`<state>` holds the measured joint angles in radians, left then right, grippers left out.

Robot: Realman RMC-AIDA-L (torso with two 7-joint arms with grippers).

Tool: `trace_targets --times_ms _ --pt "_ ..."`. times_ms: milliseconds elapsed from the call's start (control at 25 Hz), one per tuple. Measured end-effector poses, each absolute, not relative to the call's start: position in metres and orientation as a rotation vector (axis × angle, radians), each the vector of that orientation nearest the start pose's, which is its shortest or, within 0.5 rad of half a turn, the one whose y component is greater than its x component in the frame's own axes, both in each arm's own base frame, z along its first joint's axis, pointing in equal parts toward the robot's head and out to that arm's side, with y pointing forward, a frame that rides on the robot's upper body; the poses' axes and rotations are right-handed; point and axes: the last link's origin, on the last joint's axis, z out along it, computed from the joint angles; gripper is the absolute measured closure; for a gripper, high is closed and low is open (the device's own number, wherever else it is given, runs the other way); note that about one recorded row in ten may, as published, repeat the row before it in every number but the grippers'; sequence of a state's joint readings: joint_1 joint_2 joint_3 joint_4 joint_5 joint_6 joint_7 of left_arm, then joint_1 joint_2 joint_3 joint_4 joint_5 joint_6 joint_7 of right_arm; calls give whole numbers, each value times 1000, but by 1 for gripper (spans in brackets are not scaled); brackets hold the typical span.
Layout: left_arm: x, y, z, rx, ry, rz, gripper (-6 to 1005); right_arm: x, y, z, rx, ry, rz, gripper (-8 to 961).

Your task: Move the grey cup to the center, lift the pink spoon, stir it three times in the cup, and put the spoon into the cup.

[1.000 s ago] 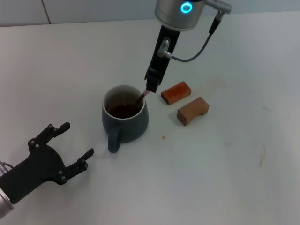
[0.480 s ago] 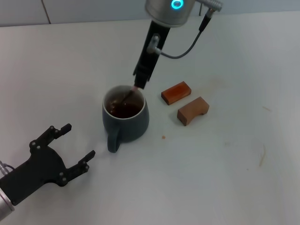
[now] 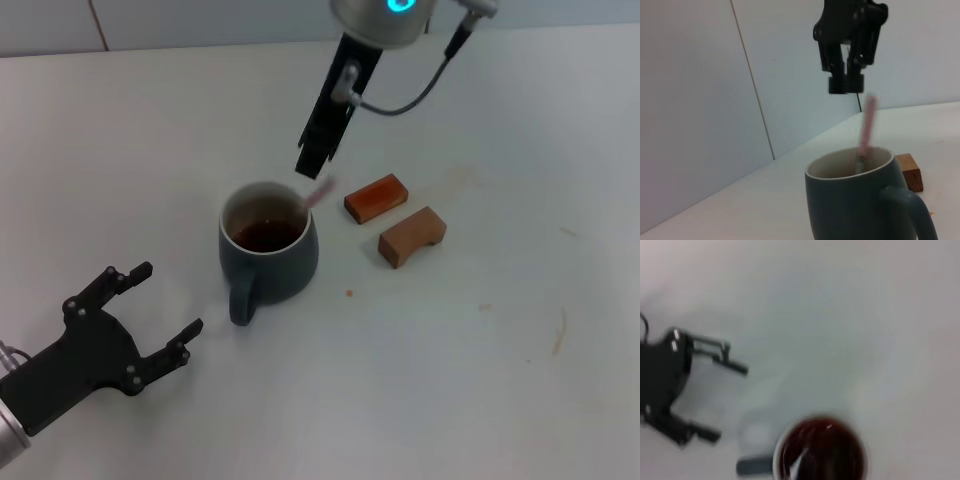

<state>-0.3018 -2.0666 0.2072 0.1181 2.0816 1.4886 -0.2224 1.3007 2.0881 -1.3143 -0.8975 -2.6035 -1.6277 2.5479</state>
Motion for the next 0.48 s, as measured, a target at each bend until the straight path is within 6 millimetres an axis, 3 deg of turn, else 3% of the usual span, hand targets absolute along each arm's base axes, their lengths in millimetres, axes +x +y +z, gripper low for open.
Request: trace_targets --times_ms 120,320,480 --pt "-343 225 -50 -2328 -128 -620 159 10 397 -29 -2841 500 -518 790" --pt "-343 225 -48 -2315 -136 -625 159 13 378 -8 -2911 447 -152 554" --pt "-343 225 -47 -2307 -143 -634 158 38 348 3 -2958 383 225 419"
